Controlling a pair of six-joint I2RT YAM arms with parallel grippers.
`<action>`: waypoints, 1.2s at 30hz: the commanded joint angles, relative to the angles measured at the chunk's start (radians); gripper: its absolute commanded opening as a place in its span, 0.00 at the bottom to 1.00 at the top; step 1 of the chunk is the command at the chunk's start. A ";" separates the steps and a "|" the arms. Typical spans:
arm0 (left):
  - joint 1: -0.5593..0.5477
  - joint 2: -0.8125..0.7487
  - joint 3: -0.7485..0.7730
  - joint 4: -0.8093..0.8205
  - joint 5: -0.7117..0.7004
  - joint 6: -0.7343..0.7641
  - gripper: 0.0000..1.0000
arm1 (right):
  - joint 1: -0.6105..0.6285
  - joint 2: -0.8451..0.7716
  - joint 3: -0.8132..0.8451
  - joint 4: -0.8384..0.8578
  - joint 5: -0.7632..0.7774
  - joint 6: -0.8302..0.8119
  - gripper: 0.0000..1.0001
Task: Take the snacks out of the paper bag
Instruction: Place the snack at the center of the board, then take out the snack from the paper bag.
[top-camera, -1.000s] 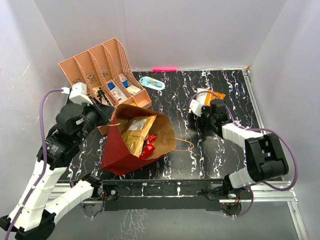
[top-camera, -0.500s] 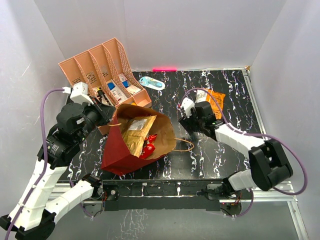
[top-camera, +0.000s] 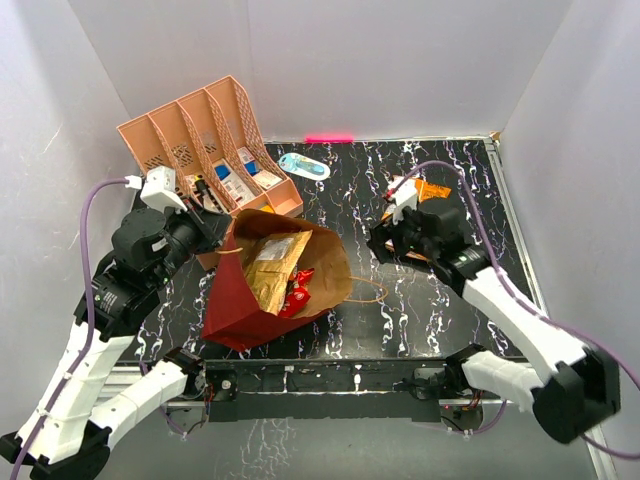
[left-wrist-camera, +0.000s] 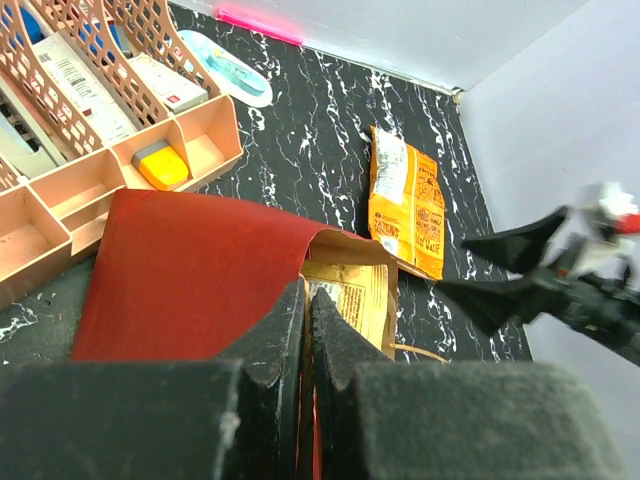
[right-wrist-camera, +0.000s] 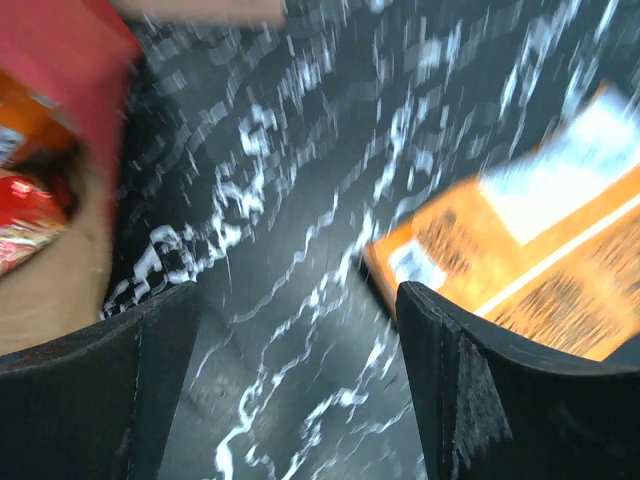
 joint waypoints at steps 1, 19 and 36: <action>0.000 -0.022 -0.009 0.028 0.023 0.000 0.00 | 0.003 -0.172 0.074 0.167 -0.240 -0.398 0.82; -0.001 -0.035 -0.019 0.036 0.013 -0.020 0.00 | 0.391 0.163 0.396 -0.133 -0.423 -1.350 0.75; 0.000 -0.036 -0.041 0.056 0.025 -0.034 0.00 | 0.513 0.348 0.515 -0.068 -0.401 -1.483 0.42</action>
